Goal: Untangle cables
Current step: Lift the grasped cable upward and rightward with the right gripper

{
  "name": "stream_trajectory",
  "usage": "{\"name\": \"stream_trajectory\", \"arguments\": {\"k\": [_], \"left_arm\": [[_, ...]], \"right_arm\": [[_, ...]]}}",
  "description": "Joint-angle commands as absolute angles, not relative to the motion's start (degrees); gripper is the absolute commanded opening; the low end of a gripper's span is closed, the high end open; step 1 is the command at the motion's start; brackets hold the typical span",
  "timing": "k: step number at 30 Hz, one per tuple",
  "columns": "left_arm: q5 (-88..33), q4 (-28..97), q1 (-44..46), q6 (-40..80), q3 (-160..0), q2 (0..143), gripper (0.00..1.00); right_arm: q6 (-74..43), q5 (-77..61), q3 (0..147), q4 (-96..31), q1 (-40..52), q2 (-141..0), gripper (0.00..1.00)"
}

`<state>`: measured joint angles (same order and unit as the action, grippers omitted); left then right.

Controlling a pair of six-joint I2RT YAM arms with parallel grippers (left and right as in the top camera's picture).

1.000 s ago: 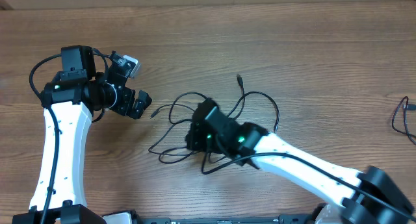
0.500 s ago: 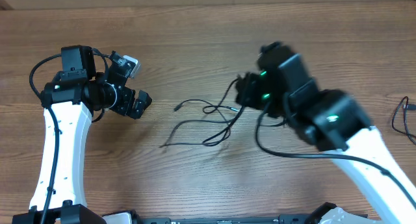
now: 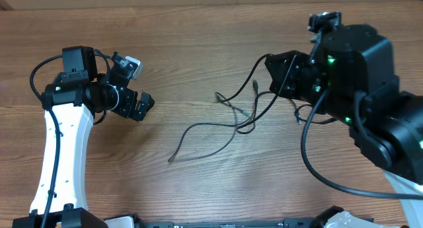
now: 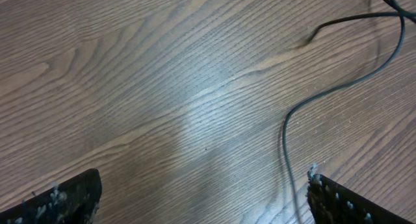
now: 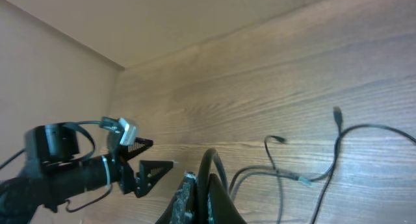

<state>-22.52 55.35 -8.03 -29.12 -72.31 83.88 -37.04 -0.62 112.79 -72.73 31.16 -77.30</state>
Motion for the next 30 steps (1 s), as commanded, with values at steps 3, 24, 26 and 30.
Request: {"name": "stream_trajectory", "arguments": {"k": [3, 24, 26, 30], "left_arm": [[-23.55, 55.44, -8.23, -29.39, -72.84, 84.14, 0.99], [-23.57, 55.46, -8.23, -29.39, -72.84, 84.12, 1.00], [-23.55, 55.46, -8.23, -29.36, -72.84, 84.12, 0.99], [-23.57, 55.46, -8.23, -29.39, -72.84, 84.14, 1.00]], "right_arm": [[-35.68, -0.08, 116.44, -72.47, 30.87, -76.66, 0.04], [-36.03, -3.75, 116.77, -62.35, 30.87, -76.99, 0.04], [-35.81, -3.68, 116.77, -58.04, 30.87, -76.99, 0.04], [-34.13, -3.70, 116.77, -50.59, 30.11, -76.99, 0.04]]}}
